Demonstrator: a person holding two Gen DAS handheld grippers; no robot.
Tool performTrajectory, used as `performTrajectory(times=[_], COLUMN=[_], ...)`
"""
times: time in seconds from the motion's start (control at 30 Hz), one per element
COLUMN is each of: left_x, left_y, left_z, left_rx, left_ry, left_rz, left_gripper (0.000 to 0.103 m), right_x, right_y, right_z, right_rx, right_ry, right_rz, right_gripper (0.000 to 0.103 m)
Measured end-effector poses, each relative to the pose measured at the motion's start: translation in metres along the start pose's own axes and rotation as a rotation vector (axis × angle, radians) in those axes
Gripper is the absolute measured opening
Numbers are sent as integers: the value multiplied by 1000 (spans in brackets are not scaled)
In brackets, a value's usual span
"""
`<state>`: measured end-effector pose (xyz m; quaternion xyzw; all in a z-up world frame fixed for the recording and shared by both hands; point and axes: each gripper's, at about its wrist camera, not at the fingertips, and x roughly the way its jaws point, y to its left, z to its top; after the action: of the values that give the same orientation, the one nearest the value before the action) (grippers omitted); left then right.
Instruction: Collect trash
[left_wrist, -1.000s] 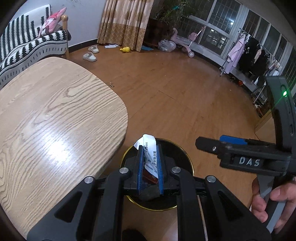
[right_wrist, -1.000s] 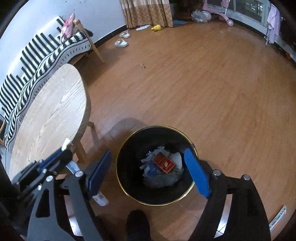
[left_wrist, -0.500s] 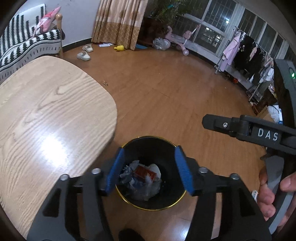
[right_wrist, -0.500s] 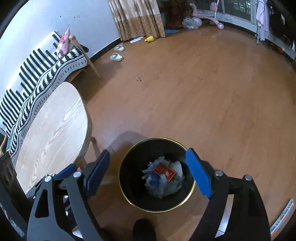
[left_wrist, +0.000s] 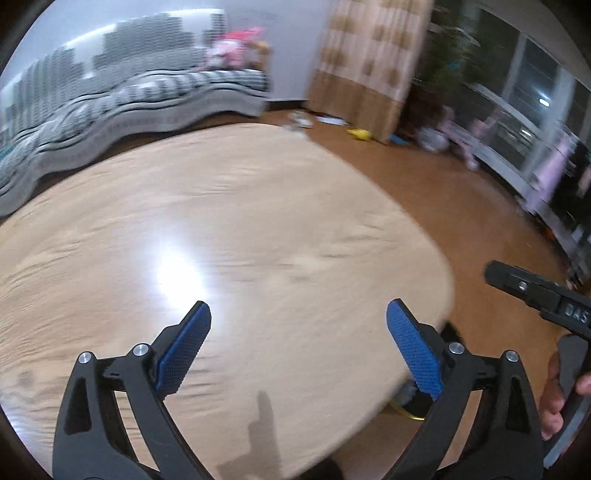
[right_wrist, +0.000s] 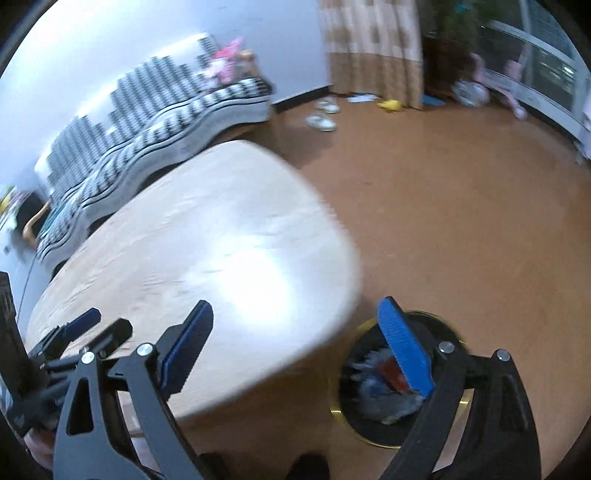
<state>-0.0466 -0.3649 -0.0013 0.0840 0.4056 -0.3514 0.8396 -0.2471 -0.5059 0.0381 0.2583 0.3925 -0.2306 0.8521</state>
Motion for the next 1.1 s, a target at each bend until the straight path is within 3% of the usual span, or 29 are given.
performTrajectory(times=[0.2,0.4,0.6,0.77,1.1], left_x=[-47,-93,-129,-140,-133], left_y=[106,202,287,327,355], left_z=[-7,-36,-66,-78,-77], left_rx=[-139,-246,-397,-453,-461], left_ry=[-41,-75,-78,-80,-64], left_rz=[143,294,380,417,425], left_gripper=[93,93,93,93,93], right_x=[28,47,72,91,108], right_y=[115,234,332,382,401], right_z=[2,-13,-41,-58,-63], right_rx=[-137,-284,-422,-490,-505], right_ry=[39,62,108,134,156], right_rz=[117,220,278,285,287], right_gripper=[88,88,88,88,88])
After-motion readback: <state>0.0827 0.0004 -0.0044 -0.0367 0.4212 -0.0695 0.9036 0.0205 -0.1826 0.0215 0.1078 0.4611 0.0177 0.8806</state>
